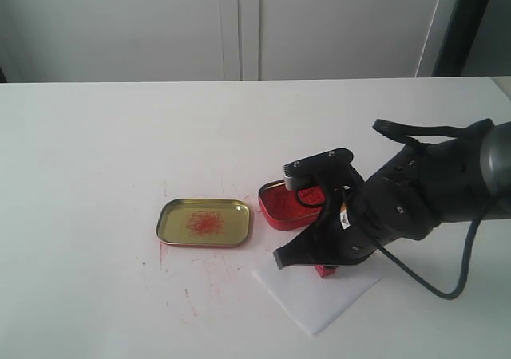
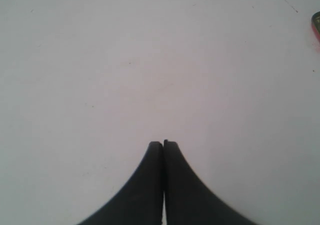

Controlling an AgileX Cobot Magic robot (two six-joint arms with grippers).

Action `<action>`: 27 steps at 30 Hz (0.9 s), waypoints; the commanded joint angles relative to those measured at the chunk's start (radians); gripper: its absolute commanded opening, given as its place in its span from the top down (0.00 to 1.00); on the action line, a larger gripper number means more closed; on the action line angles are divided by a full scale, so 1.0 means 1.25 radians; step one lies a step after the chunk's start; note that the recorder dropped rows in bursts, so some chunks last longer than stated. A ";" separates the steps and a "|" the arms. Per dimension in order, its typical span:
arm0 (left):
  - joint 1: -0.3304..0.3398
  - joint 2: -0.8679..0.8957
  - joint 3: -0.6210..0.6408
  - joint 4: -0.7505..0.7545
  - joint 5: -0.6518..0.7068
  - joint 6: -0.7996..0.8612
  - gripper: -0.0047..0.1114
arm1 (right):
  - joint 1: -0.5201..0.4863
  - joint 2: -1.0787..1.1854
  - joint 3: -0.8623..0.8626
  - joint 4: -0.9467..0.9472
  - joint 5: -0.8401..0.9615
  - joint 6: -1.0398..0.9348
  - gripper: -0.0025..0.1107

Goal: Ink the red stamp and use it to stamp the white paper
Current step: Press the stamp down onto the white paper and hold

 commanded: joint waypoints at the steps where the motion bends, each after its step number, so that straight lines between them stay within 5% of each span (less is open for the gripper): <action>1: -0.006 -0.003 0.006 -0.003 0.000 -0.002 0.96 | 0.002 0.028 0.042 0.010 0.100 0.011 0.98; 27: -0.006 -0.003 0.006 -0.003 0.000 -0.002 0.96 | 0.002 -0.125 0.042 -0.006 -0.001 0.030 0.98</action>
